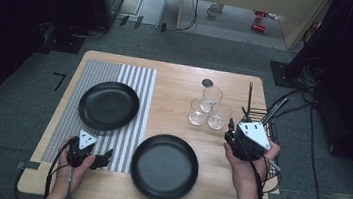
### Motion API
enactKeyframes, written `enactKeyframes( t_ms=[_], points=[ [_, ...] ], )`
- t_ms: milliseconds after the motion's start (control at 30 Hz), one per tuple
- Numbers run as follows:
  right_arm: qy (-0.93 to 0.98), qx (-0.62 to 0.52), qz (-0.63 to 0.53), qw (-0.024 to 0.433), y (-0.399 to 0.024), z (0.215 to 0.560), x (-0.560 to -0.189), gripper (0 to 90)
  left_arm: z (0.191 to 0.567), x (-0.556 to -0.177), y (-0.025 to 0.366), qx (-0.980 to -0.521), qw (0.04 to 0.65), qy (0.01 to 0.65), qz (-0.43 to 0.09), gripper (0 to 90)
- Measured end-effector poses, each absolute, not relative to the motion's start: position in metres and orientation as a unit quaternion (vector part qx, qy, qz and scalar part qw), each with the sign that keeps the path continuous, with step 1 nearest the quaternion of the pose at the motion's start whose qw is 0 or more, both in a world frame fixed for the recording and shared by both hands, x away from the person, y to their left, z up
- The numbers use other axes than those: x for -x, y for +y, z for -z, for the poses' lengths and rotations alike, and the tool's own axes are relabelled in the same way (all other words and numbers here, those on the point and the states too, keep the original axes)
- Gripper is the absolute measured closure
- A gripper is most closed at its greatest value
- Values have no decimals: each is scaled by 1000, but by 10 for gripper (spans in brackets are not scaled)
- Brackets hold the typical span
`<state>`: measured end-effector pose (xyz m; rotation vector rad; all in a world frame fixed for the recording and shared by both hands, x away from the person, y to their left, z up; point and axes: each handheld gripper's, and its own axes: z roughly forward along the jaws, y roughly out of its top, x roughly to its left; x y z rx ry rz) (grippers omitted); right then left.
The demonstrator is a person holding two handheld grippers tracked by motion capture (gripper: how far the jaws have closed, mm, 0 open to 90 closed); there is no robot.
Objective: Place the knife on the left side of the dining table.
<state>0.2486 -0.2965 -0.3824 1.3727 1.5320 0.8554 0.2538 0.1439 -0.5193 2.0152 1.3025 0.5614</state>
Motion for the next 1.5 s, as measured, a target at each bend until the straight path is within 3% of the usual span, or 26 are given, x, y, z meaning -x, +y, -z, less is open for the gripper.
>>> enactKeyframes(
  t_ms=[400, 733, 833, 1500],
  points=[
    [623, -560, -292, 462, -289, 383, -266, 505, 519, -254, 144, -772, 332, 498, -215, 99],
    [631, -555, -241, 485, -289, 389, -276, 668, 519, -254, 144, -771, 332, 498, -215, 99],
    [640, -540, -233, 495, -294, 388, -272, 816, 519, -254, 144, -771, 332, 498, -215, 99],
    [656, -501, -294, 482, -304, 378, -242, 837, 519, -254, 144, -772, 332, 498, -215, 98]
  ],
)
